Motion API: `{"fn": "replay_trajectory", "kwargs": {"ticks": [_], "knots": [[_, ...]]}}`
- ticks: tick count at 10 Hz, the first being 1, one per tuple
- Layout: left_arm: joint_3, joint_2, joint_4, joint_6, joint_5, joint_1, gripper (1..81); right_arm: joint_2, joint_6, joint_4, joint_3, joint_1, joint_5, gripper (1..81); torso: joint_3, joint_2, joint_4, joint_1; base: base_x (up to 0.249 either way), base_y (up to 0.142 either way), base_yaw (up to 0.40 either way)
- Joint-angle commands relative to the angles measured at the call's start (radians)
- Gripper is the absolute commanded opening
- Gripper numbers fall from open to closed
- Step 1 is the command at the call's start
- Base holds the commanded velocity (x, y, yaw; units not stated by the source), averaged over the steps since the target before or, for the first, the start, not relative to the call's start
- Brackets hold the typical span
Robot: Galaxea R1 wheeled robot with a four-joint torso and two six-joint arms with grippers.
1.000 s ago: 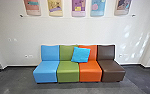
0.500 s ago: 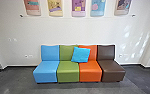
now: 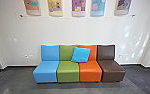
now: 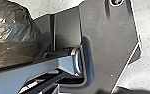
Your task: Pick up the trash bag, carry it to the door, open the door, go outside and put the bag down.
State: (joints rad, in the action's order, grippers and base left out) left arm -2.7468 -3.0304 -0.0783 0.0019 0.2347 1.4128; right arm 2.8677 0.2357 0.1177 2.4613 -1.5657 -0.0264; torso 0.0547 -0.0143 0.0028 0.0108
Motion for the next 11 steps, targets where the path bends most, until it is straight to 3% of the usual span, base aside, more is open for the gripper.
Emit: {"fn": "replay_trajectory", "kwargs": {"ticks": [1, 11], "knots": [[0.002, 0.002, 0.005, 0.003, 0.068, -0.057, 1.0, -0.008, -0.003, 0.008, -0.007, 0.037, 0.056, 81.1, 0.000, 0.000, 0.000, 0.000, 0.000, 0.000, -0.146], [0.006, 0.001, 0.006, 0.001, 0.069, -0.060, 1.0, 0.006, -0.003, 0.005, 0.004, 0.034, 0.056, 81.1, 0.000, 0.000, 0.000, 0.000, 0.000, 0.000, -0.209]]}}
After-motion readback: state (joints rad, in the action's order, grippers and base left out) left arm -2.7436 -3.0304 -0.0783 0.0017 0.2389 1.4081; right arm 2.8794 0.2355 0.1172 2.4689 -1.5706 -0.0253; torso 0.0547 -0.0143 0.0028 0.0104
